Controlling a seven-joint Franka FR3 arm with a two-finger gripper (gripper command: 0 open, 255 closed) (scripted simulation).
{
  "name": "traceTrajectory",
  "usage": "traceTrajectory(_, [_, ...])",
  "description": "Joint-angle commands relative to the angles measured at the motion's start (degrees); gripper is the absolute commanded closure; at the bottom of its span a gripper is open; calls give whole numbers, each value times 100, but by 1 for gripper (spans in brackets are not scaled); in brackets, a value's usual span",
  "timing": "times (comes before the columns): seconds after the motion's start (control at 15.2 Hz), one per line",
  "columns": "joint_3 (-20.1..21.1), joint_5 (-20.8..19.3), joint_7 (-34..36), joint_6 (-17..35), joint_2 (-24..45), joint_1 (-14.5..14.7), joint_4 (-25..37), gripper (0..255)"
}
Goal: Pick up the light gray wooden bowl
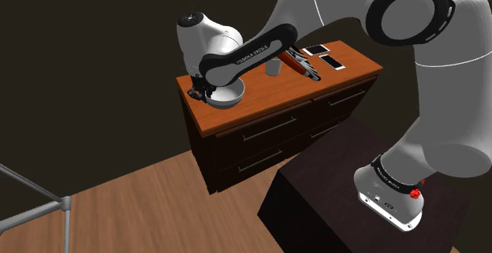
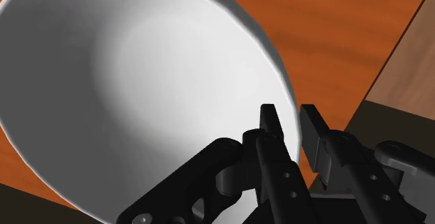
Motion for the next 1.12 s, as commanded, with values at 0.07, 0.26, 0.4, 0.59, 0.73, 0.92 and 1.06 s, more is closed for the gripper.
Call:
traceTrajectory(0.07, [-1,-1,1,1,3,1,2,255])
traceTrajectory(0.26, [-1,0,-2,-1,4,0,6,255])
traceTrajectory(0.4, [-1,-2,1,7,-1,-2,-7,255])
traceTrajectory(0.59, [40,59,-57,-141,-132,-25,17,255])
traceTrajectory(0.73, [66,100,-96,-242,-215,-38,41,255])
traceTrajectory(0.92, [103,160,-154,-398,-334,-56,87,255])
traceTrajectory(1.06, [126,199,-193,-504,-409,-66,125,255])
